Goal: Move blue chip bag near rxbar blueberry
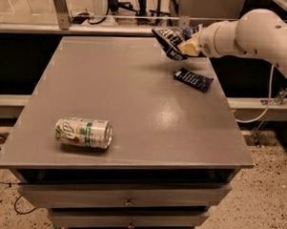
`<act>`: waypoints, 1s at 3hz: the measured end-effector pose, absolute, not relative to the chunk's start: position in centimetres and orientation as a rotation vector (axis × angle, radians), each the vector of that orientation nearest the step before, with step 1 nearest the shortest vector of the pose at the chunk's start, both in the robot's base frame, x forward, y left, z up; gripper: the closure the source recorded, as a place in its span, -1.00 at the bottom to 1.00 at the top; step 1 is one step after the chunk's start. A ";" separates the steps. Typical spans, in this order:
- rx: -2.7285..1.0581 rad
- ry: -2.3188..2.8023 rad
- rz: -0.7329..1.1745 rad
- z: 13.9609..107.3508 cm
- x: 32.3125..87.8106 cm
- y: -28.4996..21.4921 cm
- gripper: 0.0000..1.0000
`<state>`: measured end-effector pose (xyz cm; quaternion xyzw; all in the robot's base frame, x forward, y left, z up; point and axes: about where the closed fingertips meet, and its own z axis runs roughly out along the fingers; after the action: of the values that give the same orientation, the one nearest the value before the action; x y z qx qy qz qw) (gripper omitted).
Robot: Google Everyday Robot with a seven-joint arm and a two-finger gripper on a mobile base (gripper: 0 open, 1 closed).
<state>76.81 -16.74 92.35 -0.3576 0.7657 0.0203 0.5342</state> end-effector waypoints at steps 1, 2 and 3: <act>-0.855 1.836 0.048 92.1 76.8 -16.5 -0.40; -0.851 1.841 0.052 92.2 76.7 -16.1 -0.87; -0.839 1.832 0.060 92.7 76.4 -15.7 -1.00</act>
Offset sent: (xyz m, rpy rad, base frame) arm -0.0039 0.0061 0.0023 0.0084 0.0142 -0.0145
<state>76.37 -15.71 92.71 -0.3522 0.7685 0.0253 0.5336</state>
